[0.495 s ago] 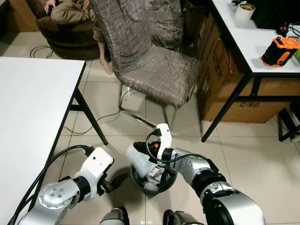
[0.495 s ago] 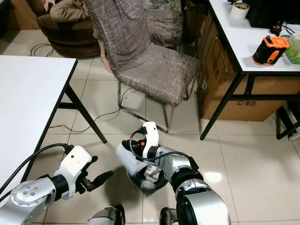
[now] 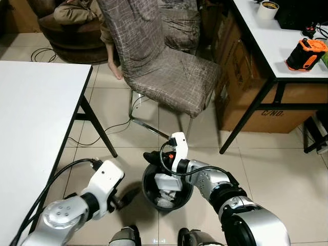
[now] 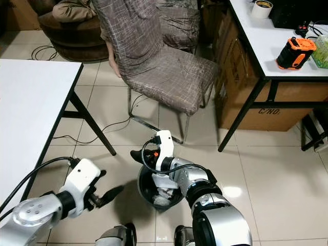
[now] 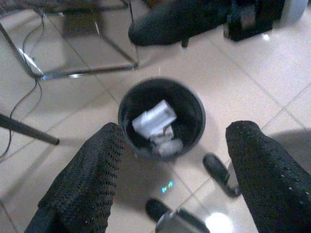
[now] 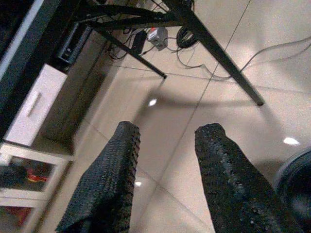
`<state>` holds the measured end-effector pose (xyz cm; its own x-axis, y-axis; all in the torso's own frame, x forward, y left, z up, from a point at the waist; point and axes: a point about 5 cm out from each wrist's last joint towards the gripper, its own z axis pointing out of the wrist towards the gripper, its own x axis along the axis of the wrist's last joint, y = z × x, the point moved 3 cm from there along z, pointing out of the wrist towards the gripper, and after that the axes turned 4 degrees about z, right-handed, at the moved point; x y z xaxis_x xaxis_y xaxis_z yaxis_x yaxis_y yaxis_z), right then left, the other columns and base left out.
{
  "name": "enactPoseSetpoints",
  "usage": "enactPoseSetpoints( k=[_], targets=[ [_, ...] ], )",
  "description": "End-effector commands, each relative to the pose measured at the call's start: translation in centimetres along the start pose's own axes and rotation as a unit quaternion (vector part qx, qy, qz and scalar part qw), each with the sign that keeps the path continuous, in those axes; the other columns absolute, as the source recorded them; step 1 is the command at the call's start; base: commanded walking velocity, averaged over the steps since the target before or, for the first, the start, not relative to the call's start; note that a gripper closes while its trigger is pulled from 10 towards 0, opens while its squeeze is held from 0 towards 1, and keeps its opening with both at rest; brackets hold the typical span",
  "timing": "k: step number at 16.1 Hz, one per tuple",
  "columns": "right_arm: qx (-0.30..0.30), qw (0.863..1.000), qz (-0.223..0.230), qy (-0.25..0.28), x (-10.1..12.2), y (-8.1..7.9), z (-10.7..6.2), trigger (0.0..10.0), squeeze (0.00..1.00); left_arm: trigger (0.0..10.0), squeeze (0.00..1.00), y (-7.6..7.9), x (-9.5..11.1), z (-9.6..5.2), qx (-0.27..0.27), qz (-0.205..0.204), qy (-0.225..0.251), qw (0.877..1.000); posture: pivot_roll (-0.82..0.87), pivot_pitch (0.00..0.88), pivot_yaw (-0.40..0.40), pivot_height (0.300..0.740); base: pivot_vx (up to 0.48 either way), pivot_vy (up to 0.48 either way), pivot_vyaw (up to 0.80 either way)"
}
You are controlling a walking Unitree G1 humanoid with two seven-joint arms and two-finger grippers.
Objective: Picking trash to rubbish bin
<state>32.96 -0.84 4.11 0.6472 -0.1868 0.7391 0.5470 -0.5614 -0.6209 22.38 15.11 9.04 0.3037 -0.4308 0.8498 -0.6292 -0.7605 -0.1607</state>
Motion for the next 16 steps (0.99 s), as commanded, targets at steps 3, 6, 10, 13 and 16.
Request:
enactPoseSetpoints(
  k=[3, 6, 10, 13, 16],
  targets=[
    [-0.07, 0.99, -0.113, 0.039, 0.7, 1.8, -2.2, 10.0, 0.0, 10.0, 0.0, -1.9, 1.7, 1.9, 0.103, -0.053, 0.061, 0.991, -0.02, 0.153, -0.023, 0.74, 0.0, 0.0, 0.0],
    [-0.122, 0.976, -0.157, 0.086, 2.3, 2.2, -5.6, 10.0, 0.0, 10.0, 0.0, -1.6, 2.9, 2.5, 0.114, -0.083, 0.088, 0.986, -0.05, 0.117, -0.029, 0.74, 0.0, 0.0, 0.0],
    [-0.235, 0.933, -0.216, 0.164, 5.4, 1.3, -10.2, 10.0, 0.0, 10.0, 0.0, -2.2, 3.6, 2.1, 0.157, -0.094, 0.106, 0.977, -0.06, 0.091, -0.037, 0.74, 0.0, 0.0, 0.0],
    [-0.284, 0.895, -0.254, 0.234, 7.2, -1.1, -13.5, 10.0, 0.0, 10.0, 0.0, -2.9, 4.9, 0.6, 0.184, -0.065, 0.121, 0.973, -0.05, 0.073, -0.037, 0.74, 0.0, 0.0, 0.0],
    [-0.301, 0.883, -0.252, 0.255, 7.9, -2.7, -14.5, 10.0, 0.0, 10.0, 0.0, -3.3, 6.7, 0.3, 0.188, -0.064, 0.139, 0.97, -0.05, 0.048, -0.033, 0.74, 0.0, 0.0, 0.0]
  ],
)
